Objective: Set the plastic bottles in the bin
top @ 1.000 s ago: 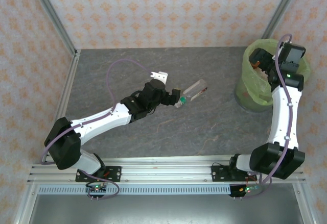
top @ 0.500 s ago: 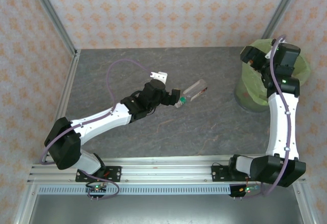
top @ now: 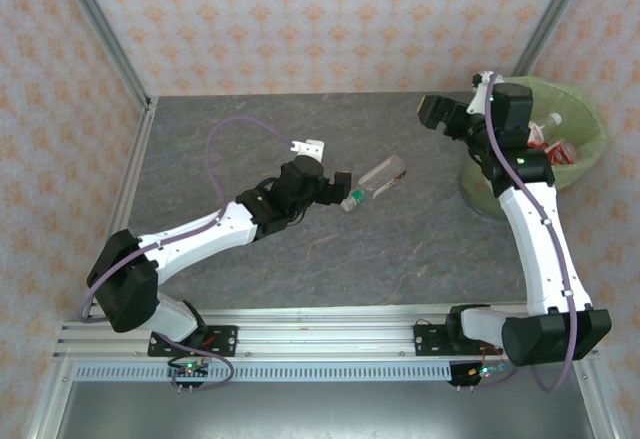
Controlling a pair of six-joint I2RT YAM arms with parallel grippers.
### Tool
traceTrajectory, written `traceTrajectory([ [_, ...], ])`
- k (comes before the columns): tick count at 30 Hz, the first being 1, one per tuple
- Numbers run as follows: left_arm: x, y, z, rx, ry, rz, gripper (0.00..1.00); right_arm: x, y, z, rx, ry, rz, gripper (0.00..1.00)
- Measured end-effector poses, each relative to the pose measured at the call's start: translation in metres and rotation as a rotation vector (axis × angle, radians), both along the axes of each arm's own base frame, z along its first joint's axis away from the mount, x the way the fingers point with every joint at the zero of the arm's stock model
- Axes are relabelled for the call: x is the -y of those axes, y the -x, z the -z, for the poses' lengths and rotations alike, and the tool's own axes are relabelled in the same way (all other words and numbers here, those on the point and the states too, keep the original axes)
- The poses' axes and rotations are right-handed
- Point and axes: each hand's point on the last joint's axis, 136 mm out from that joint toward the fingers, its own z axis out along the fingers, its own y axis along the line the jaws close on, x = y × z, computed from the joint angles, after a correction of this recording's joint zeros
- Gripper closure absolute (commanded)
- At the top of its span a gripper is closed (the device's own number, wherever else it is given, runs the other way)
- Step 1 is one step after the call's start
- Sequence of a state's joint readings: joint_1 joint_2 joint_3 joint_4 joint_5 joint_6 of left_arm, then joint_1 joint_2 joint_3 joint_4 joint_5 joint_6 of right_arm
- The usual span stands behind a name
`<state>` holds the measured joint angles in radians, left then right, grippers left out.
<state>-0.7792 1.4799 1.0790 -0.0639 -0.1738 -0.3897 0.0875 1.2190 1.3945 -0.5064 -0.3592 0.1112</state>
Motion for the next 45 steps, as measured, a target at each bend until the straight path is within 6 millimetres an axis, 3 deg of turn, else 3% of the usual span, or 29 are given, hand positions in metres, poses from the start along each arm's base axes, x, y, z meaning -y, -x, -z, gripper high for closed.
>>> traceTrajectory([
  [9, -0.007, -0.003, 0.000, 0.002, 0.014, -0.053, 0.00, -0.071, 0.004, 0.039, -0.016, 0.116, -0.151, 0.01],
  [14, -0.025, -0.007, 0.013, -0.018, 0.017, -0.141, 0.00, -0.091, -0.002, 0.078, -0.078, 0.109, -0.150, 0.00],
  [20, -0.042, -0.009, 0.029, -0.050, 0.025, -0.207, 0.00, -0.125, -0.006, 0.143, -0.214, 0.054, -0.094, 0.02],
  [26, -0.043, -0.009, 0.026, -0.050, 0.047, -0.220, 0.00, -0.127, -0.005, 0.195, -0.324, -0.015, 0.046, 0.02],
  [35, -0.047, -0.010, 0.028, -0.057, 0.063, -0.238, 0.00, -0.121, -0.014, 0.208, -0.337, -0.184, 0.230, 0.04],
  [41, -0.048, -0.011, 0.028, -0.058, 0.066, -0.244, 0.00, -0.119, -0.019, 0.240, -0.427, -0.192, 0.343, 0.01],
  [45, -0.049, -0.011, 0.028, -0.058, 0.066, -0.245, 0.00, -0.121, -0.024, 0.251, -0.479, -0.187, 0.396, 0.00],
])
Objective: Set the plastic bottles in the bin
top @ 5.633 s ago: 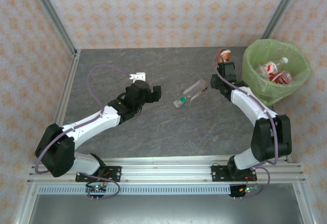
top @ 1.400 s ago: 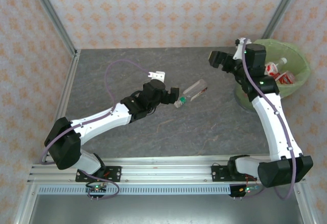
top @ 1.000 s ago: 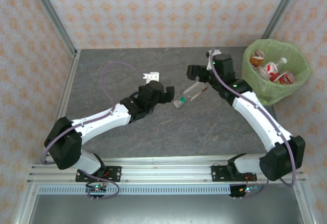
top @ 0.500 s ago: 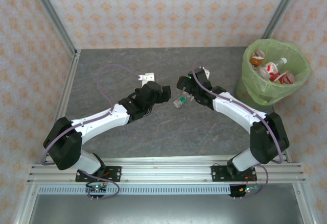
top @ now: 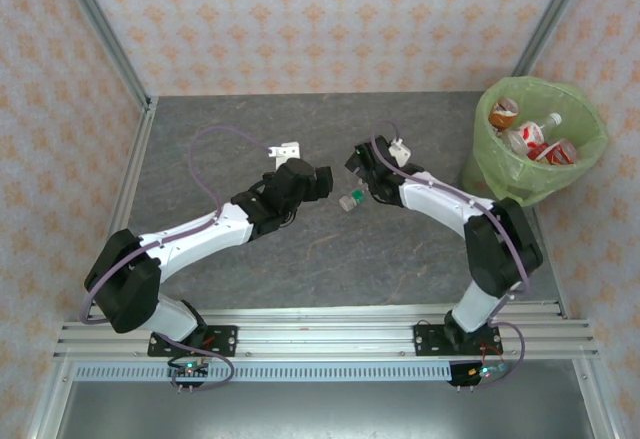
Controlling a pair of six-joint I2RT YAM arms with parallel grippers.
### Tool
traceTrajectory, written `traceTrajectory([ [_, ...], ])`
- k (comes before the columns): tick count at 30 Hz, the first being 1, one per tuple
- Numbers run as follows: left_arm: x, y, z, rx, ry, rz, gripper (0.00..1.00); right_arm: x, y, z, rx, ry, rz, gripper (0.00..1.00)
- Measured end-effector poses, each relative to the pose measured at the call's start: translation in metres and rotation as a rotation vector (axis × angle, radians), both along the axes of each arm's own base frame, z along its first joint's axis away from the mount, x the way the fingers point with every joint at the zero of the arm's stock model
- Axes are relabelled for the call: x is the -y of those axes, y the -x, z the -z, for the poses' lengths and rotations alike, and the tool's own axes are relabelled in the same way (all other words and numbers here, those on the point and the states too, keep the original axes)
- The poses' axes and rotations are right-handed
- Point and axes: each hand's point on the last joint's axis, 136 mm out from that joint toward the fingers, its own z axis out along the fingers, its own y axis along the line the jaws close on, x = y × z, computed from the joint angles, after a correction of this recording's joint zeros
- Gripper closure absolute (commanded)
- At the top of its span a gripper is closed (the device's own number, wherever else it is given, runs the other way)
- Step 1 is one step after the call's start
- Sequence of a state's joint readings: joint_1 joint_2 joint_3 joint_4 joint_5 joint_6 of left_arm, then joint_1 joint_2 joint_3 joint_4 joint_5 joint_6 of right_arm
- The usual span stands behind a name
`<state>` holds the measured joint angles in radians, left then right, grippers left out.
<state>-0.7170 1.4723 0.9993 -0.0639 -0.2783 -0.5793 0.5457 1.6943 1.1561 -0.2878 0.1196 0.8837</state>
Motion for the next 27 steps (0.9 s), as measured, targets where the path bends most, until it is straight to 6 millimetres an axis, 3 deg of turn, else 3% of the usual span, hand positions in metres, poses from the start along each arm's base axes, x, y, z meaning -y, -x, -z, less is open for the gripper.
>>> traceTrajectory([
  [6, -0.002, -0.001, 0.000, -0.001, 0.003, -0.008, 0.00, 0.010, -0.004, 0.011, -0.061, 0.060, 0.097, 0.01],
  [19, -0.008, 0.001, 0.009, -0.026, -0.016, -0.018, 0.00, 0.026, -0.020, 0.047, -0.174, 0.159, 0.136, 0.00],
  [27, -0.020, 0.001, 0.017, -0.043, -0.044, -0.046, 0.00, 0.036, -0.019, 0.075, -0.253, 0.185, 0.129, 0.10],
])
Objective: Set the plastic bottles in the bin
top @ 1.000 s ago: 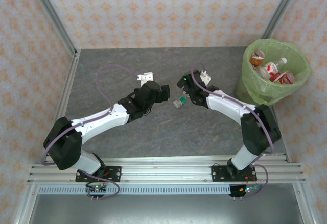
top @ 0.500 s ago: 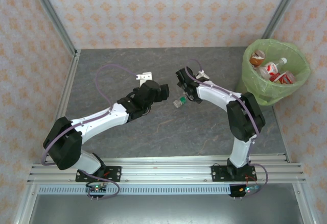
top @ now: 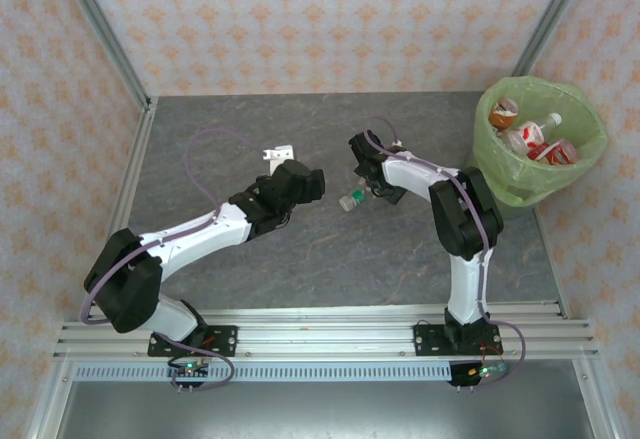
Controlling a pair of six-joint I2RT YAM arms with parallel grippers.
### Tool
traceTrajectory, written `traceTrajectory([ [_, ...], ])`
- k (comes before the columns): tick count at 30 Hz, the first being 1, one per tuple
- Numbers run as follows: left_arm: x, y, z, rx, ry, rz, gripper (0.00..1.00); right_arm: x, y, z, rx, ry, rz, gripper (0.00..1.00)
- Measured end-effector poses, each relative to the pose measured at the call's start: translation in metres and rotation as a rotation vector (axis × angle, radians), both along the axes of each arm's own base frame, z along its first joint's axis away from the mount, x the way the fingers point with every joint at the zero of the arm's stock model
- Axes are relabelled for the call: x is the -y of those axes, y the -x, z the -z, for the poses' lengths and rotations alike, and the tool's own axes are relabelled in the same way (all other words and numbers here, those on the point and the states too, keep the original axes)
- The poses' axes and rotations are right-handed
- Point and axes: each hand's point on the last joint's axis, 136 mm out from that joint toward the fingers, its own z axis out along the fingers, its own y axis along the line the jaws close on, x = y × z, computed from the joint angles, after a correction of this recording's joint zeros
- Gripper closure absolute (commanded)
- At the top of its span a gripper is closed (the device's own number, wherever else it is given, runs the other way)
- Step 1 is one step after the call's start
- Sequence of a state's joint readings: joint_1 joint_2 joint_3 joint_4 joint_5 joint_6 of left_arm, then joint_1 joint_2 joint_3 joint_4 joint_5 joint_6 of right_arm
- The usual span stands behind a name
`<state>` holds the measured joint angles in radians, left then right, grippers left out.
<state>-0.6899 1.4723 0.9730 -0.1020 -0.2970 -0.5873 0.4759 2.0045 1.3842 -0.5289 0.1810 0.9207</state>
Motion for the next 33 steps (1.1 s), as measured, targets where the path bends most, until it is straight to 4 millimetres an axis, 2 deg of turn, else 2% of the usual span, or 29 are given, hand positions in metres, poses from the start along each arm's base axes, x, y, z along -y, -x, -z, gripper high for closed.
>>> traceTrajectory([
  [3, -0.001, -0.001, 0.000, 0.000, 0.000, -0.004, 0.00, -0.003, -0.001, 0.007, -0.019, 0.002, -0.013, 0.15],
  [5, -0.002, -0.001, 0.000, -0.001, 0.000, -0.005, 0.00, -0.003, 0.000, 0.012, -0.031, 0.007, -0.023, 0.21],
  [10, -0.002, -0.001, 0.001, -0.003, -0.002, -0.005, 0.00, -0.002, 0.001, 0.012, -0.037, 0.012, -0.026, 0.25],
  [15, -0.003, 0.000, 0.001, -0.006, -0.004, -0.006, 0.00, 0.001, 0.004, 0.014, -0.039, 0.027, -0.036, 0.36],
  [23, -0.003, 0.000, 0.002, -0.008, 0.010, -0.015, 0.00, 0.003, 0.006, 0.012, 0.004, 0.018, -0.048, 0.42],
  [33, -0.001, 0.000, 0.003, -0.014, 0.015, -0.012, 0.00, 0.011, 0.019, 0.009, 0.030, 0.034, -0.100, 0.50],
])
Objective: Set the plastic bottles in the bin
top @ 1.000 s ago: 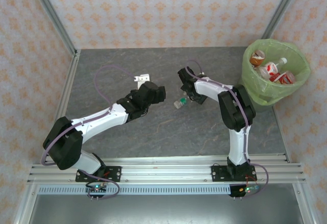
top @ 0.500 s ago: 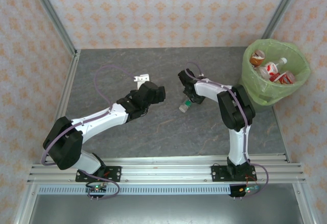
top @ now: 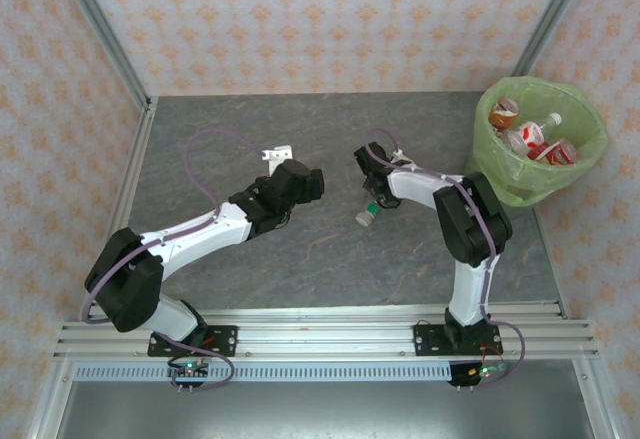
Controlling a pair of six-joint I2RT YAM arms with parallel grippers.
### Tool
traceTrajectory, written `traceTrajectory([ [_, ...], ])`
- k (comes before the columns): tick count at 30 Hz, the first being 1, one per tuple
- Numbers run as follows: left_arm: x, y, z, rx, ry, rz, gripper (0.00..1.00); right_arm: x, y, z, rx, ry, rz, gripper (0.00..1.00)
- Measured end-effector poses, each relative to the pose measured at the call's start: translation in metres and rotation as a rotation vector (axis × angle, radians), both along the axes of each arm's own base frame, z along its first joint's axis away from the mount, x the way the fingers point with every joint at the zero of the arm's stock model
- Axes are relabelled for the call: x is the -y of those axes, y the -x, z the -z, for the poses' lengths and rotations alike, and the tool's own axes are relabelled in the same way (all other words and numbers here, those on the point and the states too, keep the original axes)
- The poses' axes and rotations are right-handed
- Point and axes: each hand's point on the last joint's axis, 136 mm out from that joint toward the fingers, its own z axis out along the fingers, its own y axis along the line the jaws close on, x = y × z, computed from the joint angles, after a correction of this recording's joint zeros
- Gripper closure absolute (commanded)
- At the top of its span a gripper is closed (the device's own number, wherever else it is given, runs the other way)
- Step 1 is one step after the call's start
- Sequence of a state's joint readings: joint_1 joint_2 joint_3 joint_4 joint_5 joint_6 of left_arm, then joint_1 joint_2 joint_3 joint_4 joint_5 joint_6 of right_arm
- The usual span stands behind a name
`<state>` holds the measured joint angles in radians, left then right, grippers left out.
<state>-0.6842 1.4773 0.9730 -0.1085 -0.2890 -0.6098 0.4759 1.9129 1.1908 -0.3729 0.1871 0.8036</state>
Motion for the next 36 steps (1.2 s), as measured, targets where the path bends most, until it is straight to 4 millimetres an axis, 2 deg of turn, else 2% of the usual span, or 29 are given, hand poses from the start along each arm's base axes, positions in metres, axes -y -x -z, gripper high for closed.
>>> traceTrajectory([
  [8, 0.004, 0.001, 0.001, -0.007, 0.015, 0.020, 0.00, 0.002, 0.001, -0.013, 0.050, 0.010, -0.049, 0.50],
  [13, 0.018, 0.000, -0.001, 0.012, 0.077, 0.081, 0.00, 0.005, 0.003, -0.030, 0.117, 0.007, -0.075, 0.50],
  [18, 0.034, 0.007, 0.002, 0.013, 0.119, 0.189, 0.00, 0.007, 0.006, -0.061, 0.237, -0.027, -0.100, 0.51],
  [24, 0.049, 0.009, -0.020, 0.068, 0.167, 0.280, 0.00, 0.006, 0.010, -0.089, 0.376, -0.079, -0.141, 0.52],
  [28, 0.056, 0.010, -0.027, 0.090, 0.183, 0.318, 0.00, 0.006, 0.012, -0.109, 0.446, -0.084, -0.171, 0.52],
  [36, 0.068, 0.015, -0.031, 0.093, 0.212, 0.389, 0.00, 0.009, 0.013, -0.181, 0.642, -0.085, -0.217, 0.53],
])
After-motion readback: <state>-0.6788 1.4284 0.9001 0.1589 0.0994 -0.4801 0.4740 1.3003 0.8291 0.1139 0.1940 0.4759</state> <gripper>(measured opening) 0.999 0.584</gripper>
